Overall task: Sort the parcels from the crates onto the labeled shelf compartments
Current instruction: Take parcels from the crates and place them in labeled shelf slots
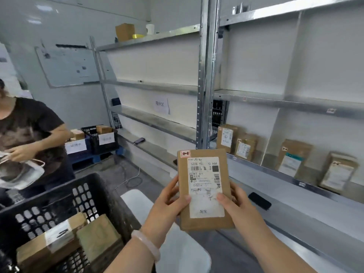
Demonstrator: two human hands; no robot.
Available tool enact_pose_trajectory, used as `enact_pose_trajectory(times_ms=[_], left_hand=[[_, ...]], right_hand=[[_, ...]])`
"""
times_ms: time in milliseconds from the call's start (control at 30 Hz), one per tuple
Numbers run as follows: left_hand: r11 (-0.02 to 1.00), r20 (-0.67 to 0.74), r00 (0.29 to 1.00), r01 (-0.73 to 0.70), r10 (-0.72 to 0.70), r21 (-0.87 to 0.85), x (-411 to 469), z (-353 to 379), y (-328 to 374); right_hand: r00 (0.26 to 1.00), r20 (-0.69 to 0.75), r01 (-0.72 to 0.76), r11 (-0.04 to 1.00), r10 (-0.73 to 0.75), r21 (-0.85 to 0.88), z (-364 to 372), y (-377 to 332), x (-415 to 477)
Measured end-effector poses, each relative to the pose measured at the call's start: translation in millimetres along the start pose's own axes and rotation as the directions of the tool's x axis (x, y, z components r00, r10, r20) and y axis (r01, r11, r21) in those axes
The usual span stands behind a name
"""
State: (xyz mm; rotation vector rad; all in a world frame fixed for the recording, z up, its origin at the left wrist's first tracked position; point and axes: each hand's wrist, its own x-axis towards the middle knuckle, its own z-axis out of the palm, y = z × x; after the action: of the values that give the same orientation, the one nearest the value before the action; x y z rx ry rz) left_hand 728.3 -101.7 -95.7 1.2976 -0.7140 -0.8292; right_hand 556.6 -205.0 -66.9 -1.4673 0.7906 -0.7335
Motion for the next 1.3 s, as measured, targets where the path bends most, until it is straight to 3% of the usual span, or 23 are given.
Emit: enact_pose_trajectory(times_ms=[367, 600, 900, 1300], left_hand=[[1.0, 0.213, 0.977, -0.021, 0.019, 0.005, 54.3, 203.3, -27.3], [0.999, 0.351, 0.936, 0.032, -0.021, -0.027, 62.0, 309.1, -51.1], [0.992, 0.451, 0.884, 0.116, -0.122, 0.041, 70.6, 372.0, -81.2], [0.985, 0.563, 0.809, 0.156, -0.171, 0.074, 113.6, 400.4, -104.9]], right_hand=[[0.974, -0.225, 0.049, 0.998, -0.039, 0.039, -203.6, 11.8, 3.7], [0.944, -0.33, -0.013, 0.999, 0.027, 0.046, -303.2, 33.2, -9.9], [0.9, -0.429, -0.052, 0.996, 0.078, 0.072, -360.0, 60.8, -27.6], [0.843, -0.532, -0.065, 0.997, 0.075, 0.037, -381.6, 78.1, -10.9]])
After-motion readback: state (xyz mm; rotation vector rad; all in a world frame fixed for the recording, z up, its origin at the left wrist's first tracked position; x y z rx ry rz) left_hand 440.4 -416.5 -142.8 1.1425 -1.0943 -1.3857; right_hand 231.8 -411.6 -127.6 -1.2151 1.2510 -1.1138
